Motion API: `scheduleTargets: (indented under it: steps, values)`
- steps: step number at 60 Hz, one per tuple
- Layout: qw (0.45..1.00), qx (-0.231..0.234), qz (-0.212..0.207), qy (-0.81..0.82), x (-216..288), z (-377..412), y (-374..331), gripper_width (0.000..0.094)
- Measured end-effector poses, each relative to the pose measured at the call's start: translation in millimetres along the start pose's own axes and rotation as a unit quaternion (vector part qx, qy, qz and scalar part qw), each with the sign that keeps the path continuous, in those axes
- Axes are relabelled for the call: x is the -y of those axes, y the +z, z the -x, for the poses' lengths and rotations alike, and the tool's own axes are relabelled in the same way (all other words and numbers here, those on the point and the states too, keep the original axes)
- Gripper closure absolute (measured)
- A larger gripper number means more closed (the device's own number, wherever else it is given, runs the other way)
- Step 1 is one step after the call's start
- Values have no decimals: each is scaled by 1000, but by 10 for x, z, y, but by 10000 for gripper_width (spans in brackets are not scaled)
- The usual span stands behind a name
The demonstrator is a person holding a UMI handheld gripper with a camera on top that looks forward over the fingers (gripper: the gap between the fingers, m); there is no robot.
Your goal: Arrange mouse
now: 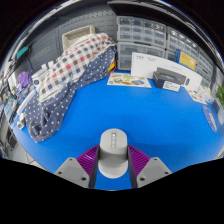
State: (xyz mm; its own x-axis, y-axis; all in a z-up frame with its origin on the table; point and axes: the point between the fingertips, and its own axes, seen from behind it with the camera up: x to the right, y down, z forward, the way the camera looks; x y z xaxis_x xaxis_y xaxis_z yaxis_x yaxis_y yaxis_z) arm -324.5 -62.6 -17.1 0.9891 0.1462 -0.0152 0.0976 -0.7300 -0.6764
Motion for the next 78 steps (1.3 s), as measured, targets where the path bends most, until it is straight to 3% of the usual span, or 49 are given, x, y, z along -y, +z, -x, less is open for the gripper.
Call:
scheduleTargets:
  steps: [7,8,9,11,15,16,21,24,29,37,44,51,59,78]
  values:
    - [1000,7,-13,-5,22,5,-3,525]
    - [1000,9,-15,-6,18,7,-1,487]
    - [1000,13,-20,-7,27,12,2,549]
    - [1000,20,-24,-7,31,21,-2,566]
    - [999,41,-20,1,30,38,-18,535]
    - [999,45,-20,1,35,32,-19,611]
    - [998,58,-16,-14,157,-163,-109,609]
    - [997,66,-42,-18,431,-374,-260,608]
    - [994,64,-81,-31,949,-933,-629,608]
    - [985,21,-161,-52,1792,-2189,-1172,608]
    - [979,-32,-194,-50,2219,-3445,-1468,610]
    - [980,-76,-183,-22,2220,-4609,-1401,610]
    - [988,-85,-130,9,1851,-5475,-897,610]
    - [998,-58,-4,37,888,-5902,138,605]
